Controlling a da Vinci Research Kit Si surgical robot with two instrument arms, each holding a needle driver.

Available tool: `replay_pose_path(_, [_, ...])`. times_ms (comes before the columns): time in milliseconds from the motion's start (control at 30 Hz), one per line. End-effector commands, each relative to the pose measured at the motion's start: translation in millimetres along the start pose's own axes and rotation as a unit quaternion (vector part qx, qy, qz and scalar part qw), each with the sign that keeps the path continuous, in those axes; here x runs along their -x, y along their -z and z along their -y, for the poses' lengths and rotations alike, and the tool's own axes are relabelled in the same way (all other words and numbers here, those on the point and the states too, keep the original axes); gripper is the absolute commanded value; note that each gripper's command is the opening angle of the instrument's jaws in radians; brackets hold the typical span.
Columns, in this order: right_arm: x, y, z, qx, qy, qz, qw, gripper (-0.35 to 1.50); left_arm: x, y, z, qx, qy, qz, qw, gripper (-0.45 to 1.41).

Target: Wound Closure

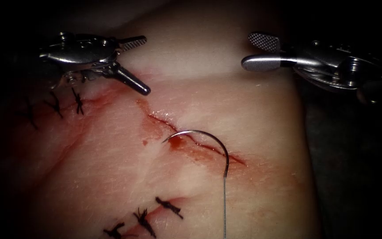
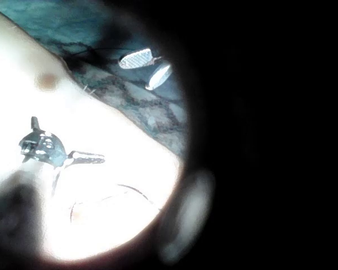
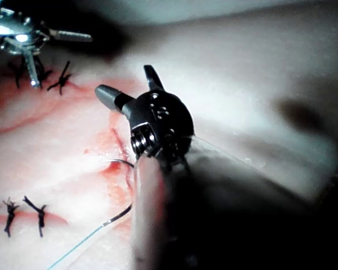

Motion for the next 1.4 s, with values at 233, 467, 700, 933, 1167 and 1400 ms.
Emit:
replay_pose_path(233, [0.1,-0.9,0.1,-0.001,0.000,-0.001,1.000,1.36,1.0,-3.2,0.8,0.012,-0.039,0.034,0.999,1.23])
replay_pose_path(467, [0.2,-0.9,0.2,-0.006,0.005,0.000,1.000,1.17,5.8,-6.4,0.0,0.091,-0.066,0.151,0.982,0.55])
replay_pose_path(700, [0.2,-0.9,0.2,-0.007,0.005,0.001,1.000,1.15,8.9,-8.4,-0.3,0.115,-0.041,0.178,0.976,0.37])
replay_pose_path(933, [0.3,-1.0,0.4,-0.007,0.003,0.001,1.000,1.15,9.1,-10.8,0.0,0.103,-0.032,0.184,0.977,0.44])
replay_pose_path(1167, [0.5,-1.1,0.4,-0.007,0.004,0.001,1.000,1.15,9.3,-12.8,0.6,0.107,-0.032,0.191,0.975,0.47])
replay_pose_path(1400, [0.6,-1.1,0.4,-0.007,0.001,0.001,1.000,1.15,10.5,-13.4,1.4,0.114,-0.034,0.198,0.973,0.42])
